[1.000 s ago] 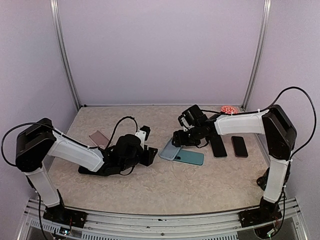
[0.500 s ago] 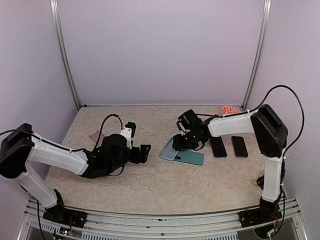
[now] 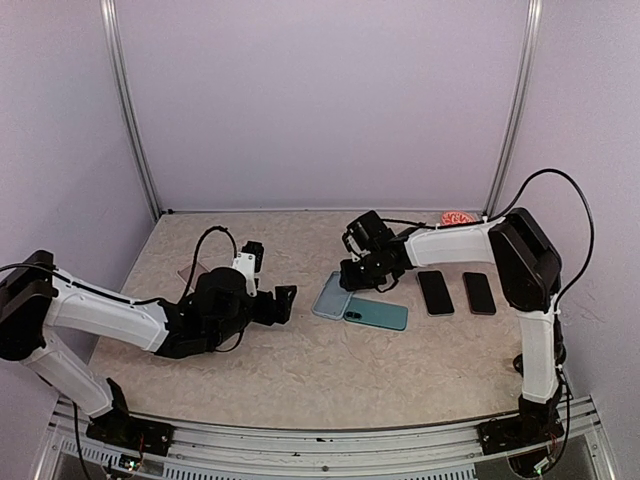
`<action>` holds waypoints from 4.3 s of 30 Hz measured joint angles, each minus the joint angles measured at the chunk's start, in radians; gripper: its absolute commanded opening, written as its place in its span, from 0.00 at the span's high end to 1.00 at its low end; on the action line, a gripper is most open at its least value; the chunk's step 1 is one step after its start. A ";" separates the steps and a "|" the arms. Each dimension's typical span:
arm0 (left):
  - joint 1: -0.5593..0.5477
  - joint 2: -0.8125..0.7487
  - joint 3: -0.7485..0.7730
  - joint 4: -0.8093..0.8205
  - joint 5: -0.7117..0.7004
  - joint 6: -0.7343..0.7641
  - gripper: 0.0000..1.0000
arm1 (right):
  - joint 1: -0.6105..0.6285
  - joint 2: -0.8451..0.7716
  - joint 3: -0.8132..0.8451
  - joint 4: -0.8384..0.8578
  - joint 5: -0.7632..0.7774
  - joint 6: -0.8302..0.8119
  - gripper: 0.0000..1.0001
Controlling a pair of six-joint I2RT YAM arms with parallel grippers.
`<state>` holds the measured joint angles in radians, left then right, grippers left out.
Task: Put the phone into the phone case
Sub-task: Adjust the phone case at the center of the board, then pick up the phone case from the center of the board.
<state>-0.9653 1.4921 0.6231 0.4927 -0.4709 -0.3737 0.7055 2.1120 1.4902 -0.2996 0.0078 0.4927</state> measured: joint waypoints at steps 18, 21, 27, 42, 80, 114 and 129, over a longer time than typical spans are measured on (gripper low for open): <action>0.000 -0.054 -0.024 -0.011 -0.047 0.000 0.02 | 0.000 -0.033 -0.086 0.049 0.053 0.043 0.63; 0.000 -0.055 -0.032 -0.010 -0.050 0.003 0.01 | 0.000 -0.046 -0.100 0.050 0.061 0.050 0.63; 0.047 -0.023 -0.005 -0.015 0.043 0.006 0.01 | 0.000 -0.047 -0.101 0.049 0.064 0.048 0.64; 0.161 0.304 0.394 -0.123 0.365 -0.092 0.02 | -0.002 -0.164 -0.146 0.050 0.079 0.002 0.52; 0.293 0.766 0.997 -0.659 0.757 0.496 0.46 | -0.062 -0.733 -0.445 0.012 -0.002 -0.051 0.30; 0.317 0.850 1.069 -0.711 0.833 0.486 0.97 | -0.062 -0.813 -0.488 0.012 -0.060 -0.051 0.12; 0.307 0.817 1.027 -0.647 0.671 0.340 1.00 | -0.062 -0.813 -0.488 0.012 -0.058 -0.051 0.12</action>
<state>-0.6582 2.3093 1.6505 -0.1543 0.1997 -0.0338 0.6437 1.2995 1.0027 -0.2874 -0.0505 0.4416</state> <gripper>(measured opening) 0.020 0.880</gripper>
